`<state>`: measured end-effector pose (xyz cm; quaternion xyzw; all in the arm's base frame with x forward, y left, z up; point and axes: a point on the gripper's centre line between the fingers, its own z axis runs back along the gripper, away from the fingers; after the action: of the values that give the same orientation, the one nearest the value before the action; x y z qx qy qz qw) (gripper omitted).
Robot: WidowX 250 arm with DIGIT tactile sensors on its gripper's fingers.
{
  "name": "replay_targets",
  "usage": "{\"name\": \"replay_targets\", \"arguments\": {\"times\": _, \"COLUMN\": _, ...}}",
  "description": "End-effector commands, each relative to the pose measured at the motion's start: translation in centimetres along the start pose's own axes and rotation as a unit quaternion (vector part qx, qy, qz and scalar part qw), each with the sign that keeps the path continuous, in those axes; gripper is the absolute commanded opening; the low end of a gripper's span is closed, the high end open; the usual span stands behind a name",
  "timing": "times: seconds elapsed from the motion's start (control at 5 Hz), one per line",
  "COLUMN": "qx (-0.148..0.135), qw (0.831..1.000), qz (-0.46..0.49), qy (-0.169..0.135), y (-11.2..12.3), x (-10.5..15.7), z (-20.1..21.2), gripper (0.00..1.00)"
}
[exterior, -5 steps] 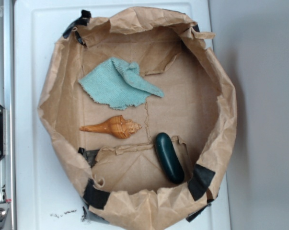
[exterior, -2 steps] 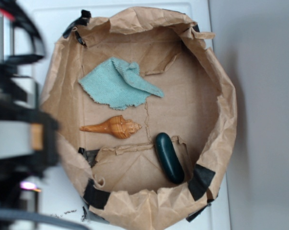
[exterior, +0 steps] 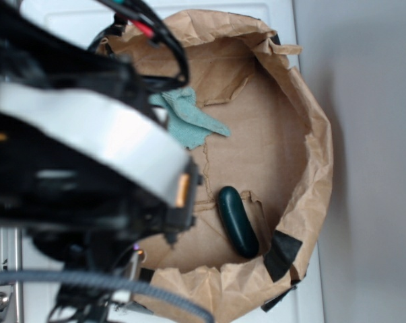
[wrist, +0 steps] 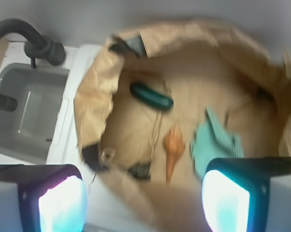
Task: Grab the plastic pickle.
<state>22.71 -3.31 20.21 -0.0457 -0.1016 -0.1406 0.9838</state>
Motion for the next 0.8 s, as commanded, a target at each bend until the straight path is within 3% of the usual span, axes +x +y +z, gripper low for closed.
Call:
{"name": "replay_targets", "arguments": {"times": 0.0, "qx": -0.007, "qw": 1.000, "qz": 0.005, "qy": -0.007, "y": 1.5, "x": 2.1, "z": -0.1, "gripper": 1.00}}
{"name": "replay_targets", "arguments": {"times": 0.2, "qx": -0.007, "qw": 1.000, "qz": 0.005, "qy": -0.007, "y": 1.5, "x": 2.1, "z": -0.1, "gripper": 1.00}}
{"name": "replay_targets", "arguments": {"times": 0.6, "qx": -0.003, "qw": 1.000, "qz": 0.010, "qy": -0.026, "y": 4.3, "x": 4.0, "z": -7.7, "gripper": 1.00}}
